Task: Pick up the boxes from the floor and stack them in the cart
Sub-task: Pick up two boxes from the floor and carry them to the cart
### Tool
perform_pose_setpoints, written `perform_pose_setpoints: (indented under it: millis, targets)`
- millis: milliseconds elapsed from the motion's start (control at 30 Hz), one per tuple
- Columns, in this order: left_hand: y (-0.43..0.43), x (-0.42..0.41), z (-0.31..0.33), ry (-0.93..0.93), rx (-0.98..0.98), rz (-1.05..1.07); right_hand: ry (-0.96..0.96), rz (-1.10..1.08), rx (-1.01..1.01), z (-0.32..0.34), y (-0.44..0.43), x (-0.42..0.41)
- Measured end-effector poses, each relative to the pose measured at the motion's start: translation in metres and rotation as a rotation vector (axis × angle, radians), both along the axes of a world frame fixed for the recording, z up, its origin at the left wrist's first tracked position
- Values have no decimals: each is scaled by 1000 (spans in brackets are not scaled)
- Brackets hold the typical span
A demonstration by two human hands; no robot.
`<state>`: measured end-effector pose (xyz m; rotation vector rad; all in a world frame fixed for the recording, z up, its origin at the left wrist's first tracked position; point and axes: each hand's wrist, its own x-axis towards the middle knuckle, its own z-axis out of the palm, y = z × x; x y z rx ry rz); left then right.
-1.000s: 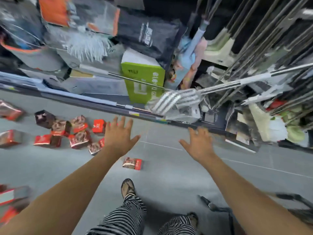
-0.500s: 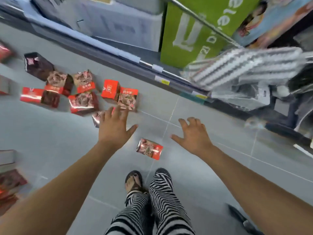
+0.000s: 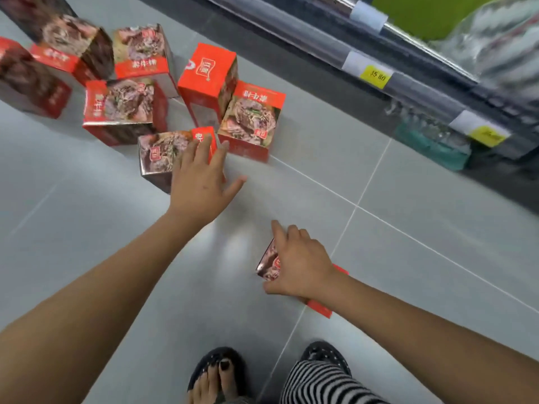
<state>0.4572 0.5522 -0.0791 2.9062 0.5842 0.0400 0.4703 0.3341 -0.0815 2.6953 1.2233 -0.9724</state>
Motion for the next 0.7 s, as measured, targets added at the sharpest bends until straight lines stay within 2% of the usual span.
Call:
perform_pose_setpoints:
  millis: [100,267,400,533,700]
  targets:
    - [13,3,-17,-57,40,-29,-18,-19,127,-11,5,2]
    - [31,3,-29,-18,121,-80,-22,-53,262,-11,15,17]
    - [45,-4,-30,-42,103,16,1,-117,490,4,-2,49]
    - [51,-4,-33,-64,62,79,5,-307,796,-3,-11,70]
    - [72,1,-36,4,86,21,56,-617,899,-37,-22,72]
